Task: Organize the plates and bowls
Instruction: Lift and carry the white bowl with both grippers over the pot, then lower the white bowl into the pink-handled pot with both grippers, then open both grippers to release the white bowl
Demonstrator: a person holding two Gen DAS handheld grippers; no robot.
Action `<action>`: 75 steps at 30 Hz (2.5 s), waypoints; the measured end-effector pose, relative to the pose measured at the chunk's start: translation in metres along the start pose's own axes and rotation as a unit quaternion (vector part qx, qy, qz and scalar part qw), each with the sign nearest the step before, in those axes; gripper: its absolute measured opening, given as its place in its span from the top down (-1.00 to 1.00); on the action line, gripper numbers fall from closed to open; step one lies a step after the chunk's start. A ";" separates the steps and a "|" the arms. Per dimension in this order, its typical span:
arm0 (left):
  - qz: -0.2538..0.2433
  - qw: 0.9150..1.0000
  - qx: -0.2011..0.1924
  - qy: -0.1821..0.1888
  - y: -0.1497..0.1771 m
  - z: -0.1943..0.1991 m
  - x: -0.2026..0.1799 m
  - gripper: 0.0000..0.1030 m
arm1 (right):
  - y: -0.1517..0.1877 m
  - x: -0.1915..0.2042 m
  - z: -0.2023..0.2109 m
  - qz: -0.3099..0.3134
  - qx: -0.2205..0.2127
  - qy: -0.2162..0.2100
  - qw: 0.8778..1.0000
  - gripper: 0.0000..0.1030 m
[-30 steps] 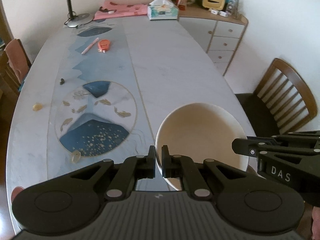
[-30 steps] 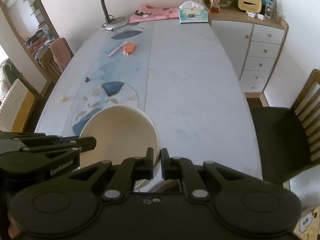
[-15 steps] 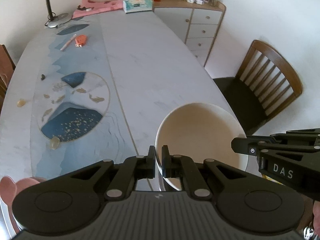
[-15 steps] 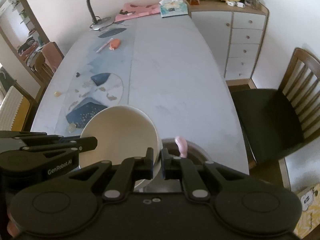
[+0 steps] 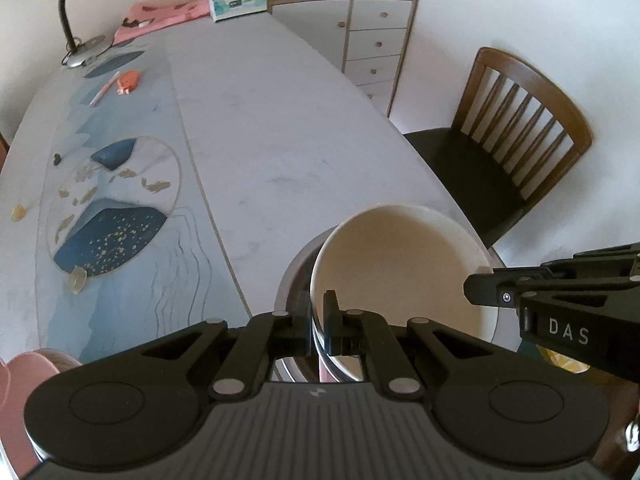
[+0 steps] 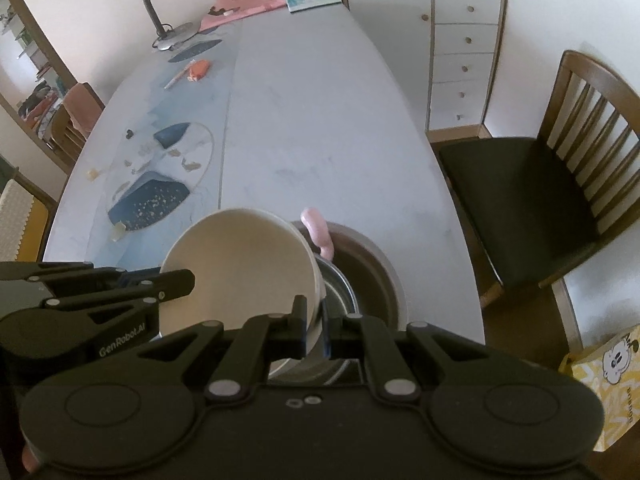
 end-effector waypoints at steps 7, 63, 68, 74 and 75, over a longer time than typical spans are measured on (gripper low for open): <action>-0.025 1.000 -0.007 -0.011 0.013 -0.010 -0.010 0.91 | 0.014 -0.004 -0.006 0.005 0.003 0.003 1.000 0.85; -0.037 0.999 -0.007 0.011 0.026 -0.008 -0.007 0.85 | 0.031 -0.009 -0.002 0.016 -0.022 -0.019 0.999 0.42; -0.037 0.999 -0.015 0.025 0.026 0.003 -0.006 0.85 | 0.030 -0.009 0.010 0.019 -0.035 -0.021 0.999 0.29; -0.032 0.999 -0.020 0.039 0.027 0.012 0.000 0.84 | 0.032 -0.012 0.020 0.017 -0.048 -0.021 0.998 0.14; -0.030 0.998 -0.022 0.041 0.027 0.013 0.002 0.83 | 0.033 -0.013 0.022 0.018 -0.050 -0.022 0.998 0.09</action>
Point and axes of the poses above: each gripper's, at about its wrist camera, not at the fingertips, and z roughly against the way its jaws point, x to its left, y to its underside, the point moved 1 cm from there along -z, roughly the way its jaws point, and after that the axes turned 14 degrees about z, right-handed, at the moved point
